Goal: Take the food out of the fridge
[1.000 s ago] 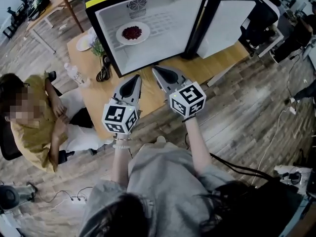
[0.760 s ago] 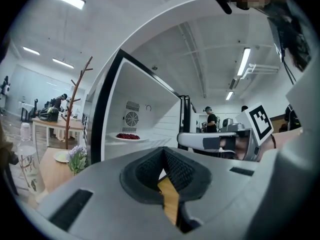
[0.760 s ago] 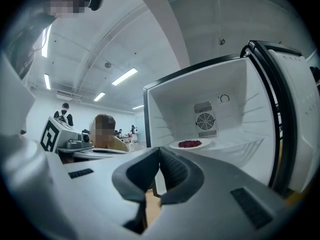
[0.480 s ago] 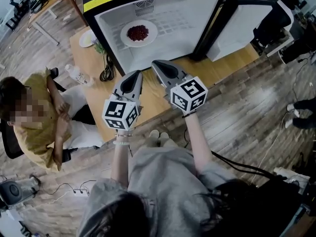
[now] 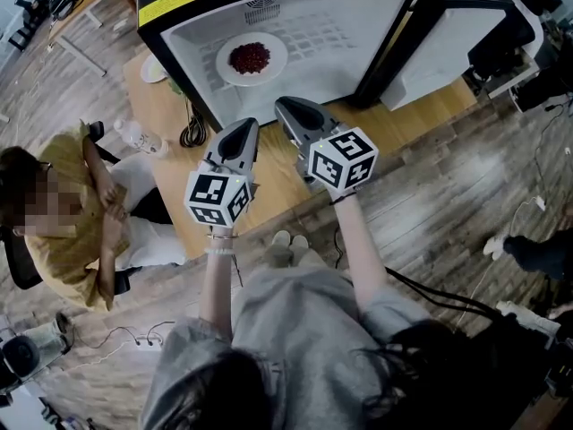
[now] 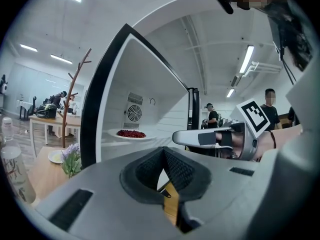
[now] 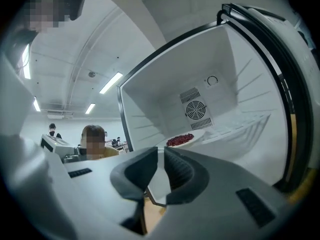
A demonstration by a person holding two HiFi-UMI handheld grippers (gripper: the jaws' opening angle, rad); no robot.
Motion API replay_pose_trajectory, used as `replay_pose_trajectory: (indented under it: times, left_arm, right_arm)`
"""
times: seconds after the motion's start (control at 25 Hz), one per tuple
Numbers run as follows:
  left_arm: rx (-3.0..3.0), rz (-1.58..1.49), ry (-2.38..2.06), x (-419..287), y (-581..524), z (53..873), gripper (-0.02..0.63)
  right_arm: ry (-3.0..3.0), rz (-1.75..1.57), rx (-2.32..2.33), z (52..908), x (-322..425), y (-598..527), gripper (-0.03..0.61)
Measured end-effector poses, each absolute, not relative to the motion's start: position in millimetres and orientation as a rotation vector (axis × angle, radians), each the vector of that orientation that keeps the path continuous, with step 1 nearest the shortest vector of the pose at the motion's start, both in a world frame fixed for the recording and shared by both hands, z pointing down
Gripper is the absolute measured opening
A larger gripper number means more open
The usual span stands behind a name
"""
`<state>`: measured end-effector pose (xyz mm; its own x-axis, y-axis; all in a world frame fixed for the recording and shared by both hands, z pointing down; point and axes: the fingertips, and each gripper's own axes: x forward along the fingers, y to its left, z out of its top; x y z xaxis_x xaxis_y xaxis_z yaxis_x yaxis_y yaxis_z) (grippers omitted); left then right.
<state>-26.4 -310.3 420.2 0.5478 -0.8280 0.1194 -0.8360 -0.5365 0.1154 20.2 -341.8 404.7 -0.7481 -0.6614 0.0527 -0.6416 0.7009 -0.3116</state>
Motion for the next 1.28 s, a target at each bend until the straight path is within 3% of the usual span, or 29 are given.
replay_pose_trajectory:
  times: [0.08, 0.2, 0.72, 1.28]
  left_arm:
    - [2.613, 0.068, -1.434, -26.6, -315.3, 422.3, 0.008]
    - [2.594, 0.049, -1.454, -26.1, -321.1, 425.7, 0.008]
    - [2.581, 0.049, -1.480, -30.0, -330.3, 424.6, 0.008]
    - [2.573, 0.042, -1.499, -34.7, -339.6, 423.2, 0.008]
  right_arm:
    - [2.796, -0.561, -1.077, 406.8, 20.6, -348.5, 0.093]
    - [2.695, -0.705, -1.052, 409.8, 21.3, -358.4, 0.146]
    - [2.365, -1.124, -0.985, 422.3, 19.3, -391.2, 0.155]
    - [2.183, -1.336, -0.924, 425.9, 6.0, -413.4, 0.155]
